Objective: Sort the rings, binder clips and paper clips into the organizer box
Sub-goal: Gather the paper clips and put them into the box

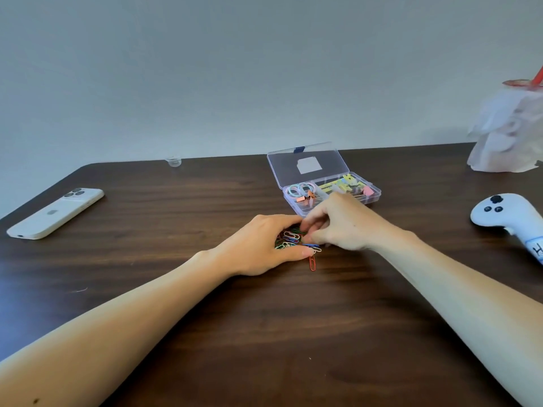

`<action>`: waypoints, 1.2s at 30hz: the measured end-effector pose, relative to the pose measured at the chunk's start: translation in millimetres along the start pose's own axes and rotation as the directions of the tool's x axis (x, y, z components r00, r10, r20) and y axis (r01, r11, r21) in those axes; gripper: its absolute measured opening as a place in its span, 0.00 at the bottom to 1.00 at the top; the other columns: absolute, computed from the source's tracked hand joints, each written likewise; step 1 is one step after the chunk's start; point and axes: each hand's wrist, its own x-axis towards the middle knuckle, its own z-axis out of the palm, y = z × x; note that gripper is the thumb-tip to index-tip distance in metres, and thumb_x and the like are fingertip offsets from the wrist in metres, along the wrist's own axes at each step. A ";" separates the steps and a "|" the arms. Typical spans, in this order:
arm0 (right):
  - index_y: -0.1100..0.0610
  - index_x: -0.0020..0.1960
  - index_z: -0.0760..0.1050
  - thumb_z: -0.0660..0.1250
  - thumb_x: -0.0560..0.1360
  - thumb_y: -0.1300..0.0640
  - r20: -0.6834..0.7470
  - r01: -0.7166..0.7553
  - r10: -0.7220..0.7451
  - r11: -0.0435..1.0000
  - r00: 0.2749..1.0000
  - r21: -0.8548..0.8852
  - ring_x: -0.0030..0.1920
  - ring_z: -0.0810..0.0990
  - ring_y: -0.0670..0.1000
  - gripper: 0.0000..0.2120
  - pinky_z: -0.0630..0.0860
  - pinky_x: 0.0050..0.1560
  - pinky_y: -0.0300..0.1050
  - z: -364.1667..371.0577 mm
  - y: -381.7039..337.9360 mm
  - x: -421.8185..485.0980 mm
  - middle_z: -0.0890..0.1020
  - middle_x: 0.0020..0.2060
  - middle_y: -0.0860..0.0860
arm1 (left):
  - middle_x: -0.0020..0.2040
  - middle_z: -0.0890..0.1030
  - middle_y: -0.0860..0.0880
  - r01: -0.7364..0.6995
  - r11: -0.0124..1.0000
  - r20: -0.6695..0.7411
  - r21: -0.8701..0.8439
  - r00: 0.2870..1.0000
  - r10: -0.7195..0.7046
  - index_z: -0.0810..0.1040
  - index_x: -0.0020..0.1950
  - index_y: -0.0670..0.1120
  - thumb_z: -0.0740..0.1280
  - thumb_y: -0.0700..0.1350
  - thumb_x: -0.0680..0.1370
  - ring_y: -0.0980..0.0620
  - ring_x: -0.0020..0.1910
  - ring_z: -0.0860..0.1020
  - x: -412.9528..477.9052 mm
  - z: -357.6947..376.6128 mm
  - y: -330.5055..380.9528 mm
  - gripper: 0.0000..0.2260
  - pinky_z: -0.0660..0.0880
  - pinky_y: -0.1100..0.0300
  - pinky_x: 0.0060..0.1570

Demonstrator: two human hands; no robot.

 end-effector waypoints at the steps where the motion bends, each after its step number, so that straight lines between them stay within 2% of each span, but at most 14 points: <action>1: 0.53 0.46 0.86 0.77 0.70 0.56 -0.001 -0.004 0.004 0.999 1.000 0.042 0.35 0.84 0.46 0.06 0.81 0.42 0.38 -0.8 1.3 -0.4 0.86 0.35 0.47 | 0.54 0.82 0.58 -0.002 0.999 -0.012 -0.034 1.000 0.002 0.77 0.63 0.54 0.70 0.58 0.74 0.62 0.52 0.79 -0.3 -0.8 -0.3 0.19 0.74 0.64 0.53; 2: 0.53 0.46 0.86 0.77 0.69 0.56 -0.036 -0.006 0.008 0.998 0.999 0.061 0.33 0.84 0.45 0.05 0.80 0.39 0.35 -4.1 4.5 -0.7 0.86 0.34 0.47 | 0.55 0.82 0.58 0.006 0.997 -0.036 -0.075 0.999 -0.009 0.77 0.64 0.54 0.72 0.57 0.73 0.62 0.53 0.79 -1.2 -2.7 -1.4 0.20 0.74 0.65 0.55; 4: 0.53 0.46 0.86 0.77 0.69 0.56 -0.207 -0.020 0.014 1.000 0.978 -0.024 0.31 0.80 0.41 0.06 0.74 0.39 0.31 -15.7 17.5 0.1 0.84 0.34 0.45 | 0.56 0.82 0.57 0.043 0.989 -0.109 -0.142 0.992 -0.059 0.79 0.63 0.53 0.73 0.54 0.73 0.61 0.55 0.79 -2.4 -8.0 -7.4 0.20 0.74 0.64 0.58; 6: 0.52 0.51 0.85 0.76 0.70 0.55 -0.330 -0.089 0.041 0.987 0.943 -0.133 0.34 0.77 0.41 0.10 0.72 0.42 0.36 -27.8 31.8 0.1 0.83 0.38 0.47 | 0.53 0.81 0.54 0.063 0.992 -0.168 -0.109 0.982 -0.081 0.80 0.61 0.53 0.72 0.52 0.75 0.58 0.51 0.79 -0.9 -13.9 -14.0 0.15 0.76 0.63 0.56; 7: 0.51 0.55 0.84 0.76 0.71 0.54 -0.333 -0.122 0.060 0.979 0.941 -0.167 0.36 0.76 0.43 0.12 0.71 0.44 0.39 -31.2 37.3 0.0 0.81 0.40 0.48 | 0.50 0.80 0.53 0.071 0.994 -0.181 -0.083 0.980 -0.085 0.81 0.59 0.53 0.71 0.51 0.75 0.58 0.49 0.79 0.7 -16.6 -16.5 0.13 0.76 0.64 0.53; 10: 0.51 0.59 0.83 0.73 0.73 0.55 -0.259 -0.147 0.080 0.958 0.963 -0.248 0.42 0.76 0.48 0.14 0.71 0.48 0.41 -29.3 44.5 -0.1 0.80 0.44 0.48 | 0.48 0.80 0.53 0.128 0.991 -0.157 -0.039 0.979 -0.133 0.82 0.56 0.53 0.70 0.52 0.76 0.57 0.46 0.78 6.1 -23.4 -19.8 0.10 0.74 0.65 0.48; 15: 0.56 0.48 0.85 0.69 0.76 0.58 -0.243 -0.059 0.001 0.971 0.970 -0.232 0.44 0.81 0.54 0.06 0.78 0.51 0.49 -18.5 29.1 -1.1 0.86 0.41 0.52 | 0.49 0.82 0.55 0.206 0.978 -0.048 -0.001 0.977 -0.206 0.83 0.54 0.53 0.73 0.57 0.71 0.54 0.43 0.79 2.1 -40.9 -22.4 0.15 0.76 0.61 0.47; 20: 0.67 0.53 0.80 0.67 0.77 0.57 -0.132 0.017 -0.044 0.979 0.990 -0.203 0.48 0.81 0.59 0.12 0.76 0.54 0.55 -6.4 10.4 -3.4 0.84 0.45 0.61 | 0.54 0.78 0.62 0.246 0.966 0.210 0.083 0.943 -0.258 0.77 0.62 0.58 0.78 0.64 0.57 0.59 0.46 0.77 -10.3 -62.3 -31.7 0.35 0.70 0.67 0.40; 22: 0.65 0.55 0.80 0.68 0.77 0.54 -0.094 0.042 -0.059 0.984 0.994 -0.173 0.46 0.82 0.55 0.14 0.77 0.53 0.49 -3.2 3.8 -3.9 0.85 0.45 0.58 | 0.53 0.76 0.63 0.246 0.963 0.244 0.108 0.933 -0.266 0.76 0.64 0.58 0.81 0.60 0.58 0.59 0.45 0.77 -12.9 -64.8 -30.8 0.36 0.69 0.68 0.39; 25: 0.50 0.64 0.79 0.74 0.71 0.43 0.009 0.053 -0.053 0.993 0.999 -0.103 0.39 0.79 0.42 0.24 0.74 0.44 0.36 -1.7 -6.3 -9.0 0.83 0.46 0.45 | 0.52 0.77 0.60 0.235 0.963 0.230 0.131 0.938 -0.260 0.76 0.65 0.54 0.81 0.55 0.61 0.57 0.42 0.77 -13.7 -61.5 -26.9 0.34 0.70 0.65 0.39; 27: 0.46 0.66 0.76 0.75 0.65 0.36 0.062 0.073 -0.062 0.980 0.996 -0.185 0.40 0.75 0.39 0.32 0.69 0.44 0.38 0.9 -7.1 -9.0 0.81 0.48 0.43 | 0.51 0.80 0.57 0.244 0.964 0.213 0.110 0.941 -0.263 0.77 0.66 0.53 0.81 0.54 0.63 0.56 0.39 0.77 -13.0 -57.5 -23.6 0.33 0.72 0.66 0.39; 29: 0.47 0.66 0.77 0.75 0.63 0.33 0.079 0.086 -0.068 0.962 0.995 -0.258 0.39 0.72 0.37 0.35 0.66 0.43 0.38 5.0 -6.9 -7.2 0.80 0.47 0.43 | 0.49 0.81 0.56 0.245 0.965 0.201 0.096 0.945 -0.259 0.78 0.64 0.52 0.81 0.54 0.63 0.57 0.36 0.77 -11.6 -53.0 -18.8 0.31 0.73 0.67 0.38; 33: 0.50 0.56 0.84 0.77 0.66 0.41 0.048 0.098 -0.090 0.975 0.995 -0.201 0.38 0.76 0.39 0.22 0.70 0.40 0.37 10.7 -13.3 -3.5 0.83 0.41 0.44 | 0.45 0.83 0.53 0.244 0.966 0.173 0.082 0.951 -0.255 0.82 0.57 0.52 0.80 0.54 0.64 0.60 0.32 0.76 -5.9 -45.4 -9.5 0.23 0.75 0.65 0.39; 36: 0.52 0.50 0.85 0.78 0.68 0.47 0.022 0.074 -0.072 0.988 0.997 -0.139 0.37 0.78 0.41 0.14 0.73 0.40 0.36 11.3 -16.7 -3.3 0.82 0.36 0.45 | 0.33 0.81 0.57 0.254 0.966 0.156 0.045 0.954 -0.258 0.83 0.50 0.51 0.80 0.53 0.65 0.63 0.26 0.74 -2.3 -41.5 -4.0 0.16 0.71 0.70 0.31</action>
